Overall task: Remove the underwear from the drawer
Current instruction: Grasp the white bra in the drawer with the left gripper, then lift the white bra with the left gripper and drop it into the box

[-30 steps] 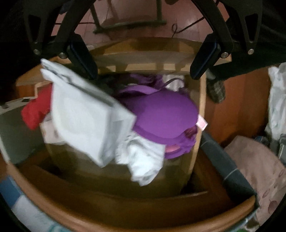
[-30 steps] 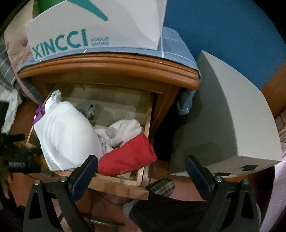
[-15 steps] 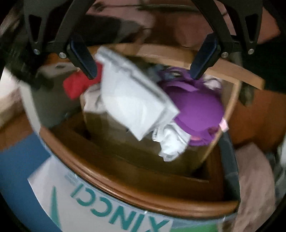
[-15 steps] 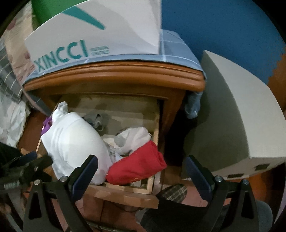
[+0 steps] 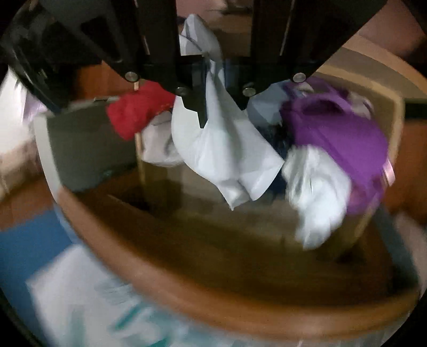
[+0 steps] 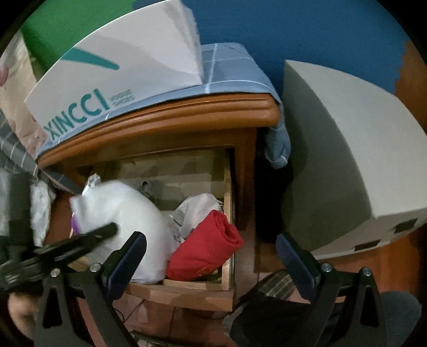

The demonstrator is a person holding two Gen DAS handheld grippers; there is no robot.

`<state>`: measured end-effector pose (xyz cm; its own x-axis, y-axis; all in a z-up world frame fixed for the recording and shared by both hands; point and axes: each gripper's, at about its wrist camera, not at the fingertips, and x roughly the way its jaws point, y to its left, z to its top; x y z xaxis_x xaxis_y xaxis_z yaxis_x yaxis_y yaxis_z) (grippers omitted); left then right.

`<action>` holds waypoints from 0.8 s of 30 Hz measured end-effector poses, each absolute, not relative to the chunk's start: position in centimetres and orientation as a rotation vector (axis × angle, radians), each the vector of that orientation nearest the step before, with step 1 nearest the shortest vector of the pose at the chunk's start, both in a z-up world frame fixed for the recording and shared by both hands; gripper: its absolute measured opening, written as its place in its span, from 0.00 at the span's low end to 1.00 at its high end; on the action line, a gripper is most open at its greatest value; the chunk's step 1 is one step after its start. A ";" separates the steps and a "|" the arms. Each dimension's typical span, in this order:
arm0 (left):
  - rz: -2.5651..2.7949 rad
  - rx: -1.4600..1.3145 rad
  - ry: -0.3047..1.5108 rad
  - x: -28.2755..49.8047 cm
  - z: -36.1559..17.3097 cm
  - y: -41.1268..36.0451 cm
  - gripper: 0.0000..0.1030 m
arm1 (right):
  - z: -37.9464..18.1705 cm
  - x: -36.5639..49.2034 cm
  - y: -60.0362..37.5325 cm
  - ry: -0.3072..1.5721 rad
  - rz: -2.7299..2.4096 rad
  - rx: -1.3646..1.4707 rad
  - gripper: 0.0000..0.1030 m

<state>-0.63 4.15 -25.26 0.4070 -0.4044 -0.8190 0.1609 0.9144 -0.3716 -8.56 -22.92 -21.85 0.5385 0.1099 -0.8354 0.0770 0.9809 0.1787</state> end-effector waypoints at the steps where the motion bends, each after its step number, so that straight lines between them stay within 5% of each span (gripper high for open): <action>1: -0.371 -0.221 1.068 -0.9 -24.1 4.3 0.07 | -21.9 -8.5 -23.1 1.005 0.018 0.211 0.97; 12: -0.426 0.231 0.573 -10.0 -9.7 2.5 0.07 | -22.5 -8.0 -20.4 1.018 0.017 0.076 0.97; 24: -0.452 0.082 0.233 -14.6 7.8 7.0 0.07 | -23.1 -7.8 -18.8 1.046 0.005 -0.018 0.97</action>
<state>-14.65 7.01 7.81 0.8735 -0.4231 -0.2409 0.4418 0.8967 0.0273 -7.84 -18.75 -23.14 0.5013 -0.0048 -0.8653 -0.0127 0.9998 -0.0129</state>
